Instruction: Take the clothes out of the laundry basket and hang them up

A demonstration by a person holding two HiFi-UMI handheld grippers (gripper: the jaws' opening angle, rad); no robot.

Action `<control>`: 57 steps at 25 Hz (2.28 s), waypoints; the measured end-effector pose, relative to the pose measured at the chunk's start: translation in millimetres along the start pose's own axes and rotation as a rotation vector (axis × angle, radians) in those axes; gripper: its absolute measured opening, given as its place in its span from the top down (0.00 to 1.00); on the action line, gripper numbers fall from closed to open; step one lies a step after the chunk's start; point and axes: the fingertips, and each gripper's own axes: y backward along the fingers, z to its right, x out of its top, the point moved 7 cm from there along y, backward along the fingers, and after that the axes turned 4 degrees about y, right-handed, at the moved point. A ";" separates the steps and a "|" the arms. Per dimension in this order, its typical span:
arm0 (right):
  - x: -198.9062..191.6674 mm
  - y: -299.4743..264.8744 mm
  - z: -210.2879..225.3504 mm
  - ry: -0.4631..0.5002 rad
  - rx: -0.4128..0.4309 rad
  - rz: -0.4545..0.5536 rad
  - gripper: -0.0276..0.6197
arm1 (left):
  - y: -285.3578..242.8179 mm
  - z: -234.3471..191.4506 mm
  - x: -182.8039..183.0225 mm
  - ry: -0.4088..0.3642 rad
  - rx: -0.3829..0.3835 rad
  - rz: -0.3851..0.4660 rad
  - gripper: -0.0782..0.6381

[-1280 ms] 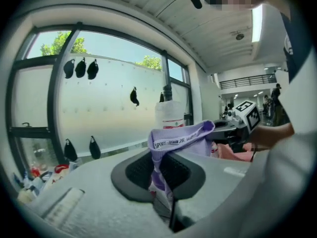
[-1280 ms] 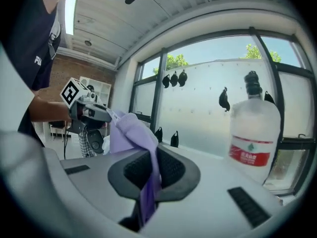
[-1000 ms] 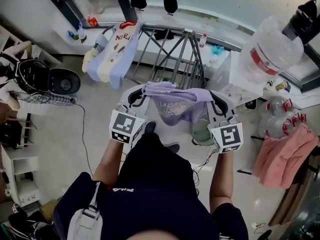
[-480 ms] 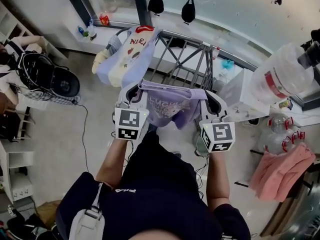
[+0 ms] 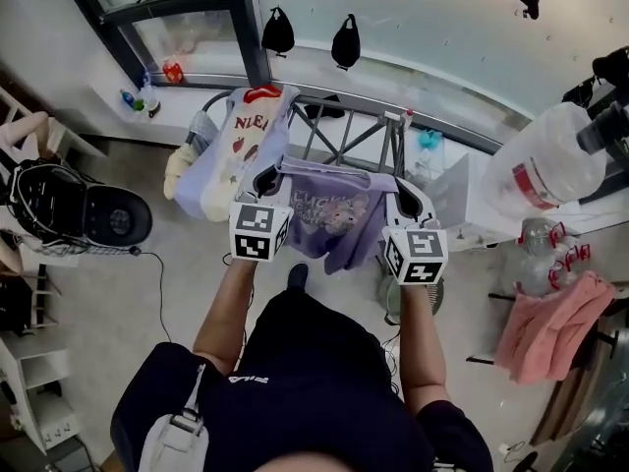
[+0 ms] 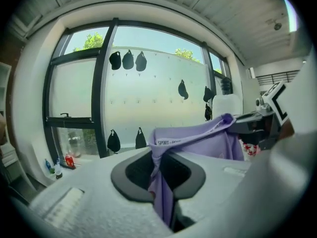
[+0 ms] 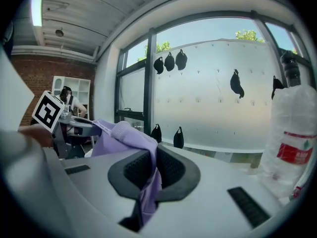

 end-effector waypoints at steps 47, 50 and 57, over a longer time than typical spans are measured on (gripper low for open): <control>-118.0 -345.5 157.9 -0.192 -0.041 -0.554 0.45 | -399.0 -119.8 -108.6 0.113 -0.248 -0.653 0.50; -122.1 -337.7 155.5 -0.188 -0.044 -0.548 0.44 | -388.1 -119.4 -111.3 0.130 -0.245 -0.643 0.49; -112.9 -307.3 142.0 -0.204 -0.065 -0.472 0.42 | -344.2 -116.2 -103.6 0.160 -0.204 -0.535 0.49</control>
